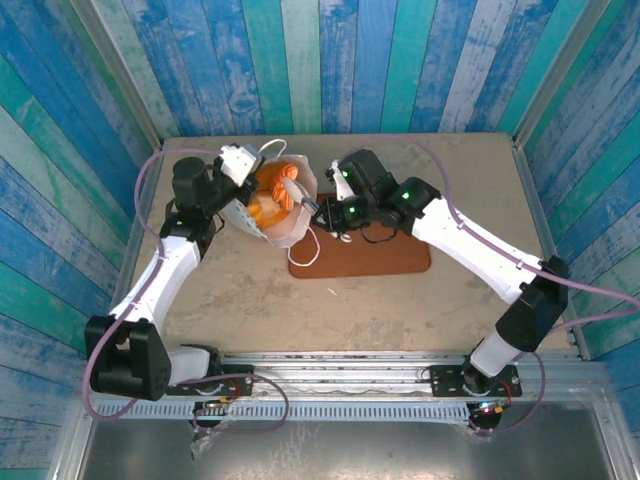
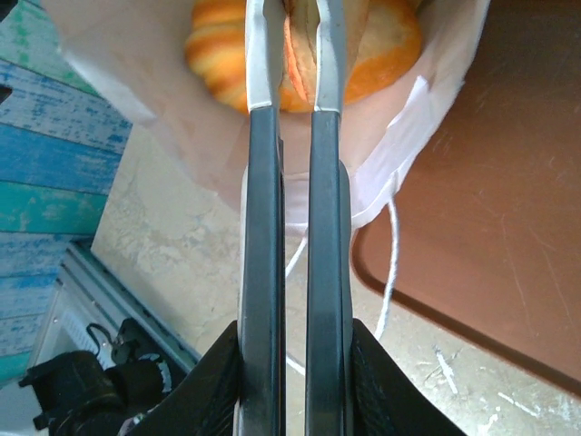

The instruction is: Take the fake bread out of the paper bag

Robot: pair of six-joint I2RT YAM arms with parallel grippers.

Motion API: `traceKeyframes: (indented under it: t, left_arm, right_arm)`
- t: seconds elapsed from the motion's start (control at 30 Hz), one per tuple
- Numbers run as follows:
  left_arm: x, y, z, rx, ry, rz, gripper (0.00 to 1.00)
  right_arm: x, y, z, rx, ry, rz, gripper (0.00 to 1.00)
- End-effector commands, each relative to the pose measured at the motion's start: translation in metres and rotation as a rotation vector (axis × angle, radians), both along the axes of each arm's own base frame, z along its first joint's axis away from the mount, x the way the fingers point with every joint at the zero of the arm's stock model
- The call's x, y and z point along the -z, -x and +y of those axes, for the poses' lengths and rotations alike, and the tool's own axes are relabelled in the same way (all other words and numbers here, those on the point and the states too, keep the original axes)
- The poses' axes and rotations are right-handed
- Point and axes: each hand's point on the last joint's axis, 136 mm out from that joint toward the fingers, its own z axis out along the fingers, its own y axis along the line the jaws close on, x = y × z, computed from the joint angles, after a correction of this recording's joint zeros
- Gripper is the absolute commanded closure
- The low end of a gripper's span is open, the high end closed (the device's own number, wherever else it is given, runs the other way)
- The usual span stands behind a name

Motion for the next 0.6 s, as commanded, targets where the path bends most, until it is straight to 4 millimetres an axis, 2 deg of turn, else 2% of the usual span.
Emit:
traceKeyframes:
  t: [0.0, 0.57]
  left_arm:
    - [0.002, -0.007, 0.0, -0.014, 0.02, 0.003, 1.0]
    - [0.008, -0.004, 0.003, -0.037, 0.046, 0.007, 1.0]
  right_arm:
    - [-0.033, 0.01, 0.005, -0.037, -0.106, -0.067, 0.81]
    - [-0.044, 0.056, -0.037, -0.036, -0.221, -0.11, 0.82]
